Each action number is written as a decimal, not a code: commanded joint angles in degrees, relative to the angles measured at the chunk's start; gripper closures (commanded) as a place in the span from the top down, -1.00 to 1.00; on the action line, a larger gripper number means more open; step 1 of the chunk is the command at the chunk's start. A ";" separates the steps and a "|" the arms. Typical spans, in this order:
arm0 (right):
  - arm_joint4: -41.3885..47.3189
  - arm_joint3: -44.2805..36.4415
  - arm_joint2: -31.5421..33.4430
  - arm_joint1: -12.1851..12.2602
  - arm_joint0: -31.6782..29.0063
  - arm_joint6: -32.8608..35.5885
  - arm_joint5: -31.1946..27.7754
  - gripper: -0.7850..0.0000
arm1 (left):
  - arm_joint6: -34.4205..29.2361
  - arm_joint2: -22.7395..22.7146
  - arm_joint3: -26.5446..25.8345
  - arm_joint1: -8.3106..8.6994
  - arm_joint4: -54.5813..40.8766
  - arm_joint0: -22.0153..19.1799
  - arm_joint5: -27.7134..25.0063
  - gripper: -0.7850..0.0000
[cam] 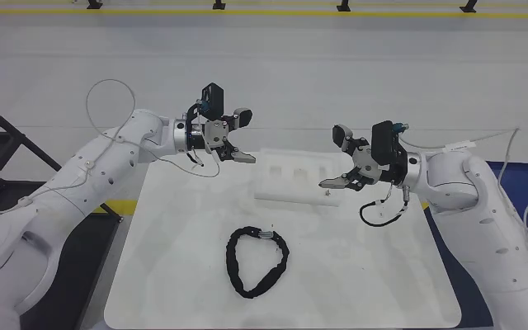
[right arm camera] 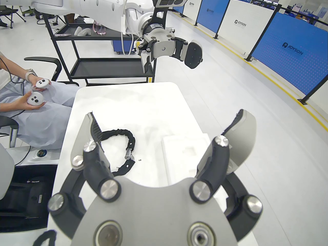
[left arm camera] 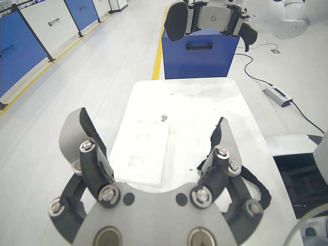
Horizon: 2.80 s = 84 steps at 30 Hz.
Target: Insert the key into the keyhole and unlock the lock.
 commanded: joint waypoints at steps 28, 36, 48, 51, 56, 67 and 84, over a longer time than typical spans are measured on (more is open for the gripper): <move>-2.28 -0.57 0.36 0.29 -2.33 1.05 2.97 1.00 | 0.00 0.00 0.00 0.00 0.00 0.00 0.00 1.00; -7.85 3.34 -1.26 -0.09 -4.03 1.21 12.31 1.00 | 0.00 0.00 0.00 0.00 0.00 0.00 0.00 1.00; -5.26 11.41 -7.48 -2.32 -2.18 12.89 35.08 1.00 | 0.00 0.00 0.00 0.00 0.00 0.00 0.00 1.00; -3.21 13.73 -9.05 -3.13 -1.44 13.81 39.17 1.00 | 0.00 0.00 0.00 0.00 0.00 0.00 0.00 1.00; 0.33 18.60 -12.45 -4.93 0.63 14.75 44.63 1.00 | 0.00 0.00 0.00 0.00 0.00 0.00 0.00 1.00; 5.38 29.46 -19.40 -9.32 5.73 13.27 48.35 1.00 | 0.00 0.00 0.00 0.00 0.00 0.00 0.00 1.00; 5.33 29.71 -19.46 -9.41 5.78 13.06 48.48 1.00 | 0.00 0.00 0.00 0.00 0.00 0.00 0.00 1.00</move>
